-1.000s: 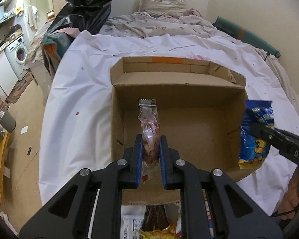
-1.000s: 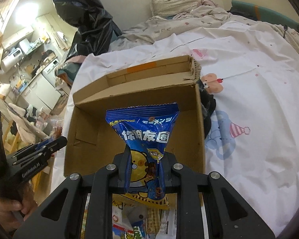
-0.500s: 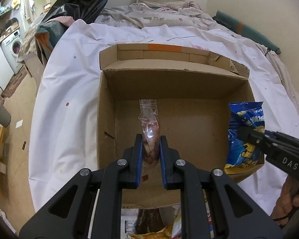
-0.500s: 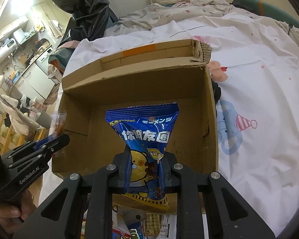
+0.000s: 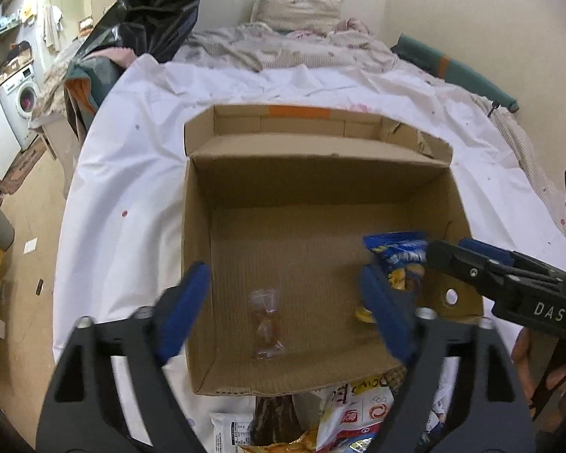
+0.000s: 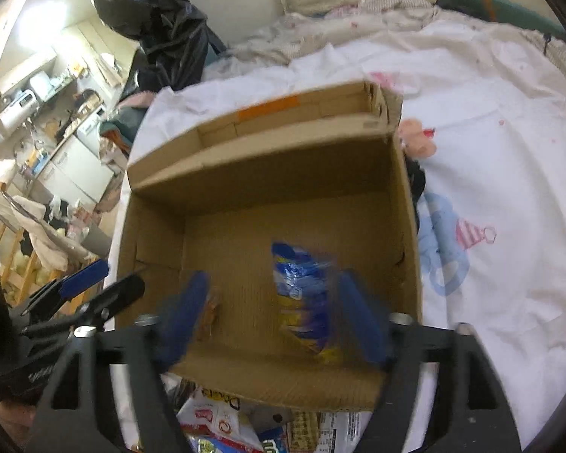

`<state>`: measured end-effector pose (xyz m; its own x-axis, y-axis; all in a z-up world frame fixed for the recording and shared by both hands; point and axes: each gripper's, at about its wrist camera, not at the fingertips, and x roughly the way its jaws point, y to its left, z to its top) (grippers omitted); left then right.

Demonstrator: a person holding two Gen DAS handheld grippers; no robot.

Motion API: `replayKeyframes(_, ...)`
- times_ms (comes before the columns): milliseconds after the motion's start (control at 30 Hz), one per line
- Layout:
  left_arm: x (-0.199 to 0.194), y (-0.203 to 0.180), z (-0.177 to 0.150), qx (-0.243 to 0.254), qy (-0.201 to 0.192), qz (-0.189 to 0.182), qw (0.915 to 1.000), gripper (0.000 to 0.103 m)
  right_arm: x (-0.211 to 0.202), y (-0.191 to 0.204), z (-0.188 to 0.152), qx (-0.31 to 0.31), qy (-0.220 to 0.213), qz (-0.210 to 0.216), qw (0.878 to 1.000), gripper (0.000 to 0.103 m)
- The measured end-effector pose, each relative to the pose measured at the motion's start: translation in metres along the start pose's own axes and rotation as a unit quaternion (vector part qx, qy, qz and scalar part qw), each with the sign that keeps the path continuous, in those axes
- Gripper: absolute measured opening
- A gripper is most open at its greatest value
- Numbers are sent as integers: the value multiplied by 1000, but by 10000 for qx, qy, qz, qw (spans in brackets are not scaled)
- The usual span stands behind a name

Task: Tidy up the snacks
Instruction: 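Withdraw both tools from the box back toward the snack pile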

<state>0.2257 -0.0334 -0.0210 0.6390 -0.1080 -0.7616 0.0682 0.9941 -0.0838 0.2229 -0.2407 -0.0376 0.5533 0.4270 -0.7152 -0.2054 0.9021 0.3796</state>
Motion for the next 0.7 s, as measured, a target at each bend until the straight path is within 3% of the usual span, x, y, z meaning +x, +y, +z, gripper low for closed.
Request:
replayKeyframes(400, -7, 10, 1, -134, -168, -46, 9998, 85, -3, 3, 2, -87, -53, 70, 9999, 80)
replayKeyframes(567, -18, 23, -2, -426, -269, 3, 9987, 85, -11, 8, -2, -141, -114, 101, 9998, 80)
replayKeyframes(700, -30, 31, -3, -481, -286, 159, 9983, 92, -25, 10, -8, -102, -192, 148, 9997, 80)
